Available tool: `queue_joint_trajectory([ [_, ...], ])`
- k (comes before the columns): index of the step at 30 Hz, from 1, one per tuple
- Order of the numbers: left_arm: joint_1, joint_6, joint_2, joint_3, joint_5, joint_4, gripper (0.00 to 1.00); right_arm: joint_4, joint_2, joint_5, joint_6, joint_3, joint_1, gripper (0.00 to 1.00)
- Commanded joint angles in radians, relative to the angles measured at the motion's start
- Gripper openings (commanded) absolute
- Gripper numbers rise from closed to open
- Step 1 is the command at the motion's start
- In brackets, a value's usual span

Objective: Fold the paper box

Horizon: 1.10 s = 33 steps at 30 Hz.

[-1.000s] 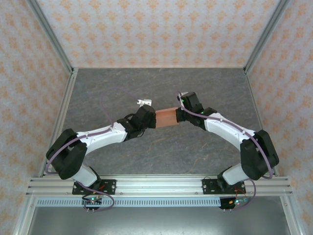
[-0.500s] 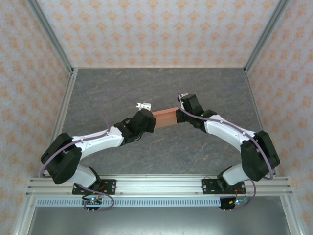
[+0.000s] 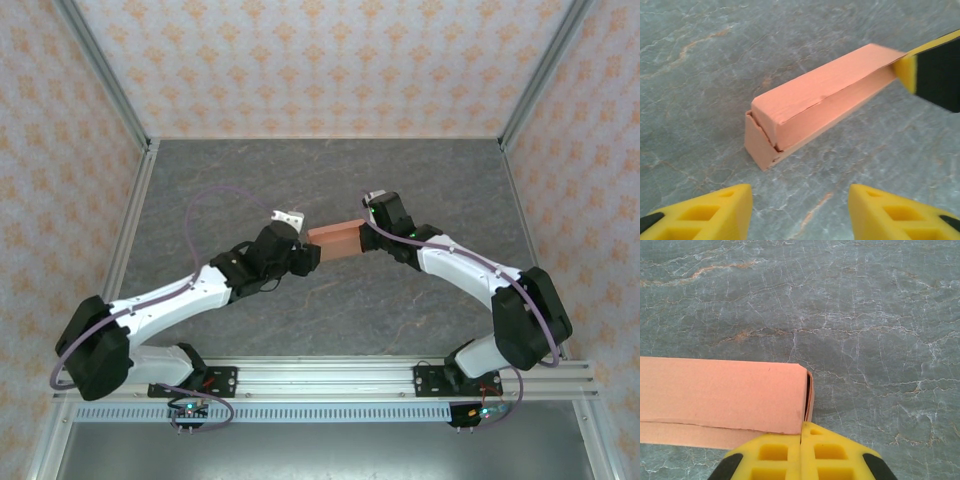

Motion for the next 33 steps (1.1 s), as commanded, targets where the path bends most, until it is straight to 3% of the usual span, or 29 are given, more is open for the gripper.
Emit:
queue_joint_trajectory([
  [1,0.066,-0.078,-0.017,0.019,0.081,-0.014,0.58,-0.041,-0.017,0.030,0.013,-0.011,0.006,0.01],
  [7,0.188,-0.212,0.061,0.051,0.197,0.075,0.61,-0.040,-0.015,0.023,0.012,-0.006,0.007,0.02],
  [17,0.218,-0.272,0.226,0.135,0.250,0.133,0.62,-0.042,-0.018,0.028,0.010,-0.004,0.008,0.04],
  [33,0.214,-0.326,0.289,0.030,0.270,0.223,0.54,-0.038,-0.019,0.024,0.021,-0.002,0.007,0.08],
])
